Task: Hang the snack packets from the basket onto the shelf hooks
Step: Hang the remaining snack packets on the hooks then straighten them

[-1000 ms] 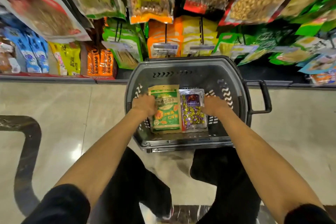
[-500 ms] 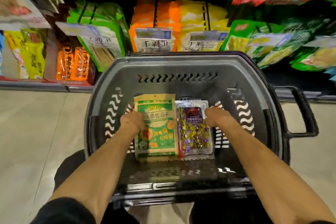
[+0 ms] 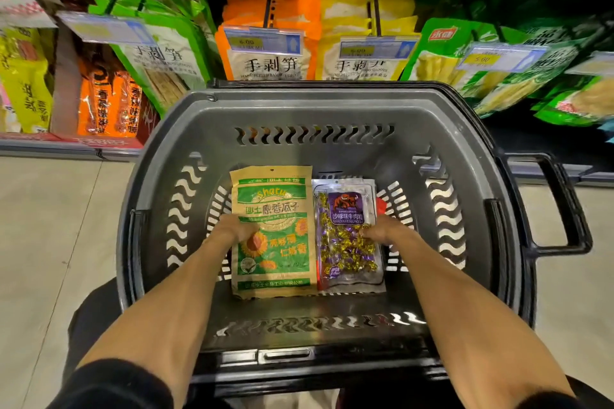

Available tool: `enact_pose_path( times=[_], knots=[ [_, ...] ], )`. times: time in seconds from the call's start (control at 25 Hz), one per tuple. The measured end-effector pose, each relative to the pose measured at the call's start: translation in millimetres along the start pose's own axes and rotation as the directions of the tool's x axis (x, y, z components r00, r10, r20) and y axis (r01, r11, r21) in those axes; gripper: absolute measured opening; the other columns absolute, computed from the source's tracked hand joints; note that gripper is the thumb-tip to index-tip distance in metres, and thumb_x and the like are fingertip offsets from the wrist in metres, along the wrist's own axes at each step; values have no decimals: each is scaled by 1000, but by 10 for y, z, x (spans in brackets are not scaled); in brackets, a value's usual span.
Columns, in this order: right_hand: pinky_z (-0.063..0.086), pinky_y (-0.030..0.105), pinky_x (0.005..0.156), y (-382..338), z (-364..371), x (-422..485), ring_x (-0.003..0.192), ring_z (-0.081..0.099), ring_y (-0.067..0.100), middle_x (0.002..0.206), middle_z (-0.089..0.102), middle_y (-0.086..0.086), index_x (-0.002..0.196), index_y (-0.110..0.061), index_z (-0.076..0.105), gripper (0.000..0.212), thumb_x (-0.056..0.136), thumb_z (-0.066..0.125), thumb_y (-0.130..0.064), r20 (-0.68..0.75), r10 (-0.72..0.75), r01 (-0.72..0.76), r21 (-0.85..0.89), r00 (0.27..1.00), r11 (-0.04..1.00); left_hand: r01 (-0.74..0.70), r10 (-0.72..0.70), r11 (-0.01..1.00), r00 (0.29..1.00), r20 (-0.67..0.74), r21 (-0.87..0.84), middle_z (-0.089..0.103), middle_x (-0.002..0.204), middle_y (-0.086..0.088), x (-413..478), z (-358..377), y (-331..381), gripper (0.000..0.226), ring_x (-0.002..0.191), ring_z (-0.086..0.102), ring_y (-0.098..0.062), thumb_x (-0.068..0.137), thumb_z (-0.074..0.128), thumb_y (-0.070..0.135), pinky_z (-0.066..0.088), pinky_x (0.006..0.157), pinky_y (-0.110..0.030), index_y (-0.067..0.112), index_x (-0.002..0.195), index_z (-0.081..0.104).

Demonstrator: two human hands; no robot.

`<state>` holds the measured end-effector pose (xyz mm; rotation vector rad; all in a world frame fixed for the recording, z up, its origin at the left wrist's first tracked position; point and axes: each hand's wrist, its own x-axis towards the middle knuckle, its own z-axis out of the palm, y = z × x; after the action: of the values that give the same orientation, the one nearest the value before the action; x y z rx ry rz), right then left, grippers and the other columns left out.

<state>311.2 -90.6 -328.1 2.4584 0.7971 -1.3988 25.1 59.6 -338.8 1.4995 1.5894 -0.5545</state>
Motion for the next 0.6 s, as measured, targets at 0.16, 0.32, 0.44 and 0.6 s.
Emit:
enact_pose_path(
  times=[0.16, 0.32, 0.44, 0.6],
  knots=[
    [50, 32, 90, 75, -35, -27, 111, 60, 26, 122, 61, 9, 126, 0, 51, 66, 81, 76, -42, -40, 26, -17, 196, 999, 981, 53, -50, 990, 999, 21, -127, 45, 142, -12, 90, 0, -50, 67, 124, 53, -31, 80, 73, 45, 42, 108, -43, 11, 134, 52],
    [54, 37, 91, 52, -147, -165, 109, 63, 28, 117, 65, 13, 119, 4, 56, 62, 74, 84, -28, 40, 35, -50, 475, 999, 879, 134, -104, 914, 990, 98, -384, 67, 115, -10, -68, -44, -49, 50, 110, 62, -29, 71, 85, 25, 47, 100, -45, 5, 110, 62],
    [50, 49, 99, 152, -68, -70, 115, 61, 31, 126, 62, 16, 132, 0, 50, 87, 58, 91, -20, 94, -45, -23, 623, 995, 782, 93, -22, 860, 989, 146, -501, 68, 121, -8, -231, -35, -45, 81, 112, 62, -28, 47, 94, 28, 45, 104, -50, 9, 118, 62],
    [51, 43, 99, -69, -251, -857, 103, 65, 26, 116, 68, 12, 115, -1, 61, 59, 66, 89, -17, -51, -31, 58, 672, 998, 738, -101, 69, 874, 994, -84, -476, 67, 105, 3, -881, -114, 201, 44, 103, 62, -19, 70, 84, 18, 48, 100, -39, 14, 105, 58]
  ],
)
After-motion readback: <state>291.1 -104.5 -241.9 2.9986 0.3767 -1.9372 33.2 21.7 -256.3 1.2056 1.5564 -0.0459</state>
